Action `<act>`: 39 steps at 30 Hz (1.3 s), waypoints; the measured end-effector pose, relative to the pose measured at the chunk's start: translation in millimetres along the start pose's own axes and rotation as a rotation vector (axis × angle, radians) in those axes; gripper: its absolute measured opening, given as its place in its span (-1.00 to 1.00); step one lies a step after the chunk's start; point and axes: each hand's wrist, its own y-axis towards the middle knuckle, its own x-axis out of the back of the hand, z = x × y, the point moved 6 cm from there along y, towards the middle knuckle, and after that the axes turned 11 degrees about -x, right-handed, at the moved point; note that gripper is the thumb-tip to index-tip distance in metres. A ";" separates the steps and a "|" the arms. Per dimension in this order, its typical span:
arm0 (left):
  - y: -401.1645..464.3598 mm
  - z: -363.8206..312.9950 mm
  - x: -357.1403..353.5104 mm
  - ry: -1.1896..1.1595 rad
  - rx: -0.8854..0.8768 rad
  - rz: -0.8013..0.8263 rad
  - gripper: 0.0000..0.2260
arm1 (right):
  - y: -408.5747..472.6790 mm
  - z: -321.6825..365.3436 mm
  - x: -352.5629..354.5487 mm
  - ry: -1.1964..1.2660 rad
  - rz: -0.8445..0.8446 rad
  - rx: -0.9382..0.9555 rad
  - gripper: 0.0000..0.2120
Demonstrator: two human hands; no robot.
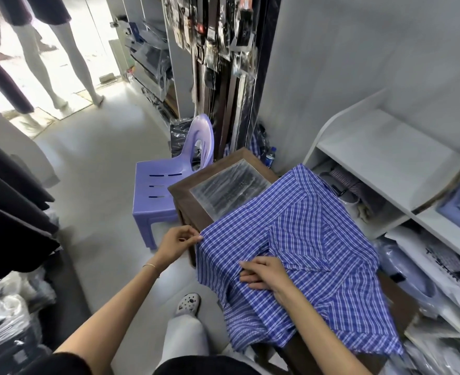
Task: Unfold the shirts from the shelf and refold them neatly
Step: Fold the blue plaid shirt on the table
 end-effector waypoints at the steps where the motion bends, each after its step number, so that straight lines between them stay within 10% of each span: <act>1: 0.3 -0.3 0.4 0.005 -0.009 0.008 -0.91 | -0.5 0.3 -0.1 0.003 0.004 0.003 -0.72; 17: -2.7 3.4 -10.0 -0.033 0.107 -0.010 -0.79 | -2.5 -1.0 -0.9 0.015 -0.042 0.069 -0.83; 26: 4.1 -31.7 1.4 0.165 -0.085 -0.311 -0.88 | -20.7 11.8 35.7 0.043 -0.069 0.025 -0.66; 39: 80.0 -138.1 -114.6 0.309 -0.539 0.332 -0.88 | -16.2 7.2 150.3 0.206 -0.638 0.105 -0.92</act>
